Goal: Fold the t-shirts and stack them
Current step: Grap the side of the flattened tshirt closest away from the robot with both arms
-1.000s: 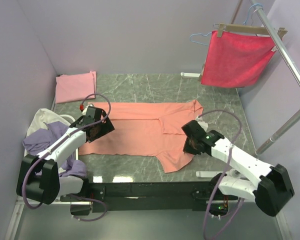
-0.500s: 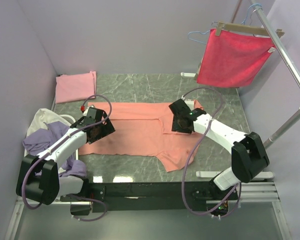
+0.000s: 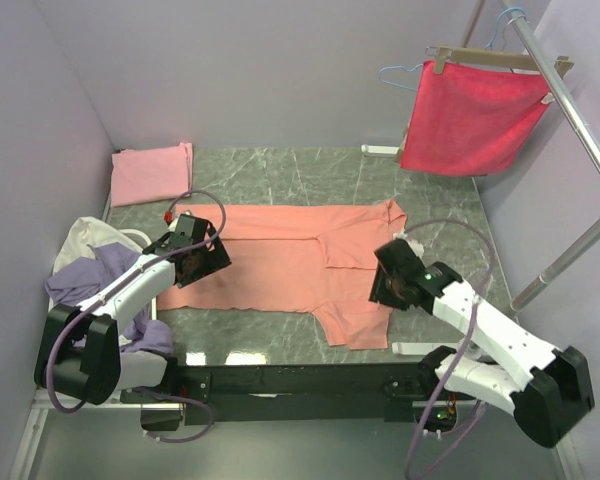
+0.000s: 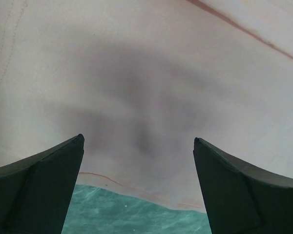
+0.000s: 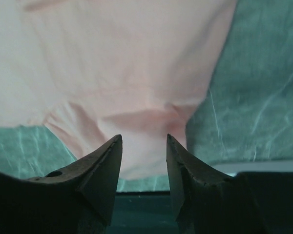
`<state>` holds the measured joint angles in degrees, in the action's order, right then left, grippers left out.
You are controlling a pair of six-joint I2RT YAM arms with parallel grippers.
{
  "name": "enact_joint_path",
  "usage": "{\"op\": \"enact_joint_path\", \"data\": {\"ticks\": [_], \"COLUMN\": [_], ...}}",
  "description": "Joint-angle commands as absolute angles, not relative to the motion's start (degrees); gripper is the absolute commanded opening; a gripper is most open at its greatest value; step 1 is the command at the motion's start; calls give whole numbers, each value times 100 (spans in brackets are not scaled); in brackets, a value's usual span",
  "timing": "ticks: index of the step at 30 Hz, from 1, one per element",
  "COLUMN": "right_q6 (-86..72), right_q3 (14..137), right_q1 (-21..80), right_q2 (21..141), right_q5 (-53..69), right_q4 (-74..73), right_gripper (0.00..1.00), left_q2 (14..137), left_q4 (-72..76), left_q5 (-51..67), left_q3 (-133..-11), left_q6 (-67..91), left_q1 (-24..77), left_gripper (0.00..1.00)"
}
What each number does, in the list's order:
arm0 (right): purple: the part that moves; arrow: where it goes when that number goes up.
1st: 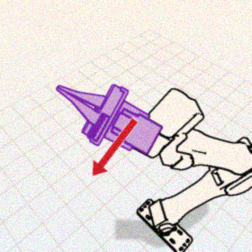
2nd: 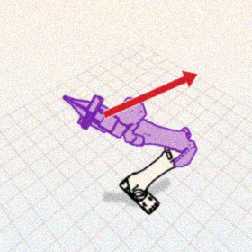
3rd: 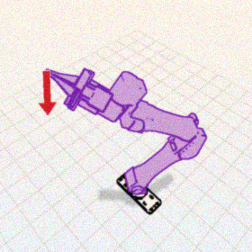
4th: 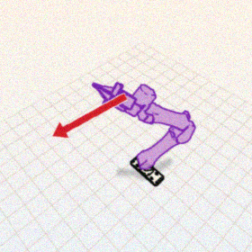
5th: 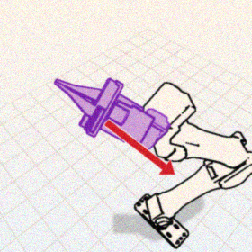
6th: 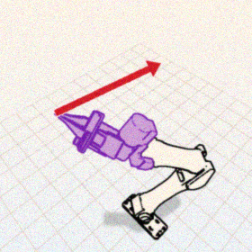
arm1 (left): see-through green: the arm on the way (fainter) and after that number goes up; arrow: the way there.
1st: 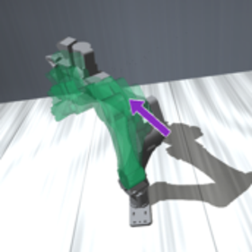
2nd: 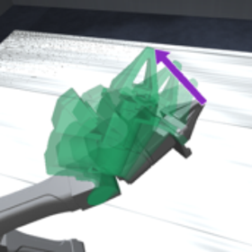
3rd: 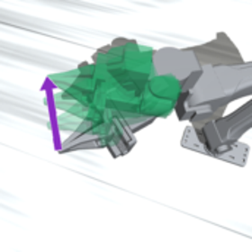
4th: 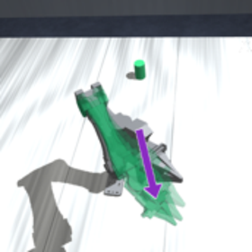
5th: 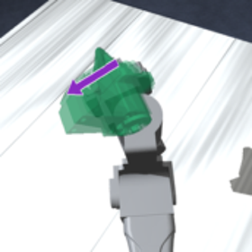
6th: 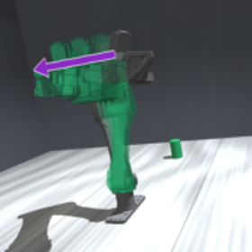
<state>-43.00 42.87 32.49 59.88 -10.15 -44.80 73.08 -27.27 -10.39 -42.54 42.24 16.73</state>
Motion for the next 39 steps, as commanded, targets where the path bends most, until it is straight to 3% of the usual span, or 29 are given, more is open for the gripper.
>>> {"op": "enact_joint_path", "data": {"ticks": [1,13,29,34,35,39], "right_q6": [-4913,-5212,-5177,-5142,-5133,-5185], "right_q3": [3806,3050,2487,2523,2531,2522], "right_q1": [3287,3489,3630,3700,3700,3744], "right_q2": [5432,5326,5959,6020,6038,6056], "right_q5": [-589,-756,-316,-343,-334,-308], "right_q4": [-4842,-5107,-3902,-3885,-3893,-3894], "right_gripper": [48,46,49,31,23,4], "left_q2": [7348,7225,7242,7269,7277,7269], "left_q4": [-2619,-2646,-2751,-2742,-2742,-2751], "left_q5": [-949,-1002,-1072,-1055,-1046,-1063], "left_q3": [-4483,-4263,-4271,-4263,-4263,-4236], "left_q6": [4034,4218,4236,4236,4236,4245], "left_q1": [1714,1723,1723,1723,1723,1723], "left_gripper": [99,100,100,99,99,100]}}
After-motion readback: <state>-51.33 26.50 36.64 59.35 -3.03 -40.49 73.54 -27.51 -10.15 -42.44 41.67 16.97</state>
